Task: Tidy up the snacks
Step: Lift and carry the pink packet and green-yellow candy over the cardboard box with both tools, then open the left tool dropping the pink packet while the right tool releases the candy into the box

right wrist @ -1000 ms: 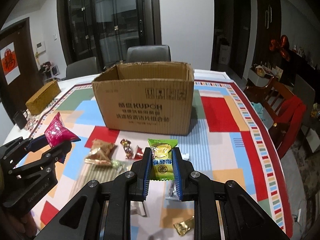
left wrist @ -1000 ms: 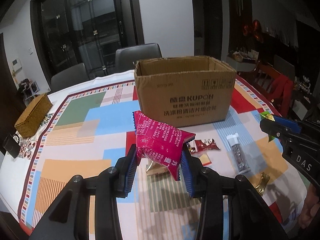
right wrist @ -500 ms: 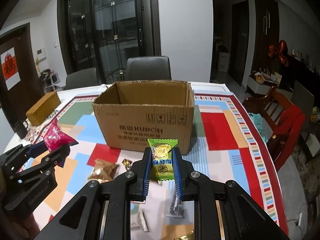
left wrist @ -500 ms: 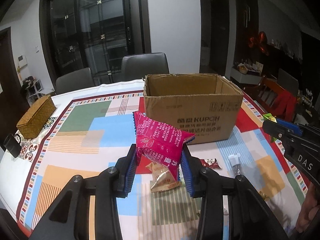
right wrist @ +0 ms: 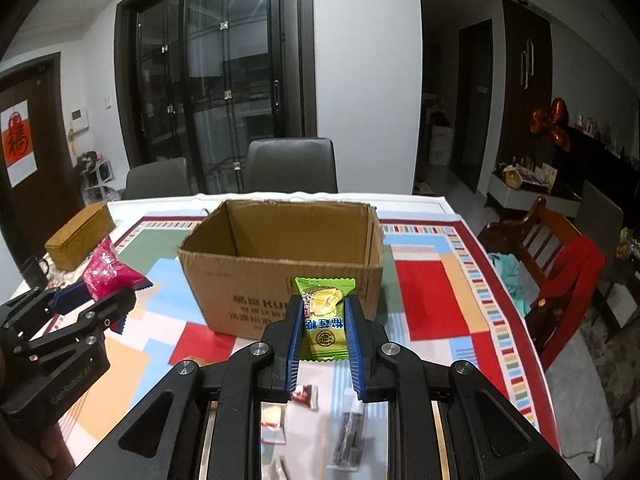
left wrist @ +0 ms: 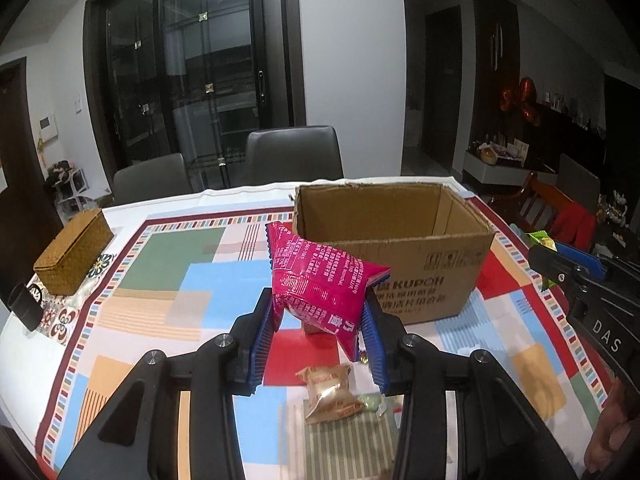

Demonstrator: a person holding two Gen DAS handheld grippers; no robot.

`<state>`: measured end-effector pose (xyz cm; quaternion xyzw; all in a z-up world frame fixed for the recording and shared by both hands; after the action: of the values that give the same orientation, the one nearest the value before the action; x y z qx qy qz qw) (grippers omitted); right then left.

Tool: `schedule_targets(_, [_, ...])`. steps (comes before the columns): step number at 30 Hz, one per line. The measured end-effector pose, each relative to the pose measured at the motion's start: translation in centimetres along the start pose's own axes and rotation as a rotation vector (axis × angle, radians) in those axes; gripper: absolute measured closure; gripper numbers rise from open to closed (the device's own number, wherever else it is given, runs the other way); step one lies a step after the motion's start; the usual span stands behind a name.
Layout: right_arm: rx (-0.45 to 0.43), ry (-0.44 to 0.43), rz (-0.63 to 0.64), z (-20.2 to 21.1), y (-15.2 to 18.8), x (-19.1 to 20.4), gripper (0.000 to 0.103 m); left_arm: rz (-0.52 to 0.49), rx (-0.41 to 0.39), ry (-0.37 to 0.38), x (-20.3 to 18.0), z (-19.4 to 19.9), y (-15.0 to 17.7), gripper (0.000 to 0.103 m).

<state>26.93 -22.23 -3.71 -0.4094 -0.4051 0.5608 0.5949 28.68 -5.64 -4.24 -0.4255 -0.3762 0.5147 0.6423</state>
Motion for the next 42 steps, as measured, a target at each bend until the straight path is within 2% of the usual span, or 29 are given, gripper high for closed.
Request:
schedule_targets(29, [-0.079, 0.013, 0.009, -4.5, -4.6, -0.3, 0.081, 0.003, -0.061, 0.005, -0.8, -4.5, -4.6, 0.062])
schedule_targets(42, [-0.055, 0.02, 0.008, -8.8, -5.2, -1.0, 0.081, -0.003, -0.04, 0.02, -1.0, -8.5, -5.2, 0.062])
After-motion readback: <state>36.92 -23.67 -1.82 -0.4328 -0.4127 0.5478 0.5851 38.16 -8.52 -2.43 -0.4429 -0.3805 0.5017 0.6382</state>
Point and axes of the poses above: each gripper's, at about its wrist camera, not at the fingertips, and z roughly against the way its jaws point, x to its left, y to its underside, the point moved 5 cm from there along -z, roughly the way its jaws point, and after that the axes turned 15 degrees about -x, right-handed, at the moved point
